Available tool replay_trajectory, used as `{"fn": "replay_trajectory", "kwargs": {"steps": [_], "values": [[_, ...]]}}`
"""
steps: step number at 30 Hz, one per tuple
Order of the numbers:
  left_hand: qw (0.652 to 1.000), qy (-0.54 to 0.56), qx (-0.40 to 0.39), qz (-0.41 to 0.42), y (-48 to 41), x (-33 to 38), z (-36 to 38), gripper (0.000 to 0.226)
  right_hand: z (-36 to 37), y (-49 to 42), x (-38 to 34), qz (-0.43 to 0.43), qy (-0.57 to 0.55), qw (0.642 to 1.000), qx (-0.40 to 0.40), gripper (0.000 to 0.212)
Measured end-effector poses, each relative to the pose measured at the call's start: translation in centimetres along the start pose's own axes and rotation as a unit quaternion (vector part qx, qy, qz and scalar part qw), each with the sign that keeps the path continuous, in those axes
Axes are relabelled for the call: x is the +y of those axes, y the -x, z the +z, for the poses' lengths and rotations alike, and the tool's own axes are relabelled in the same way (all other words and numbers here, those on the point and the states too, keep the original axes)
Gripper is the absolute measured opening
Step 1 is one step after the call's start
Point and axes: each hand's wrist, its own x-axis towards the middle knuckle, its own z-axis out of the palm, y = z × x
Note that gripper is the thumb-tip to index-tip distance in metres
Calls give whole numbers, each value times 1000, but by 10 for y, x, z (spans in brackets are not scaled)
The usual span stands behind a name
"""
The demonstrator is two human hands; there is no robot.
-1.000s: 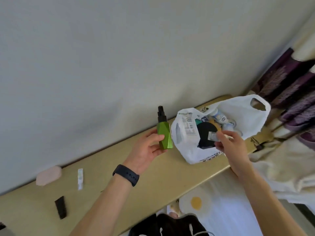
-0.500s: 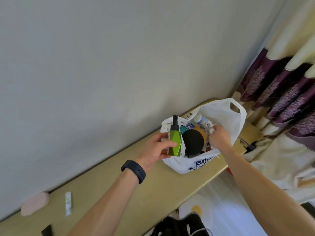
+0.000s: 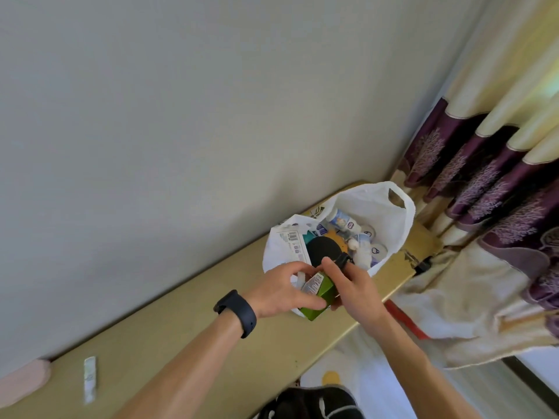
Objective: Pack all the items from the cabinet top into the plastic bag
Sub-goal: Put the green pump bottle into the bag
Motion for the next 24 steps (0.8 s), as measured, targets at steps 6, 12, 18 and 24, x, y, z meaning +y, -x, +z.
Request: {"fn": "replay_trajectory", "kwargs": {"steps": [6, 12, 18, 24], "values": [[994, 107, 17, -15, 9, 3, -3, 25, -45, -23, -21, -49, 22, 966, 253, 47], [986, 161, 33, -12, 14, 6, -12, 25, -59, -66, 2, -42, 388, 905, 168, 45], [981, 191, 39, -14, 10, 7, -9, 31, -47, -97, 60, -29, 424, 903, 67, 35], [981, 190, 40, -20, 5, 10, -6, 32, -45, -124, 99, 60, 434, 899, -3, 29]]}}
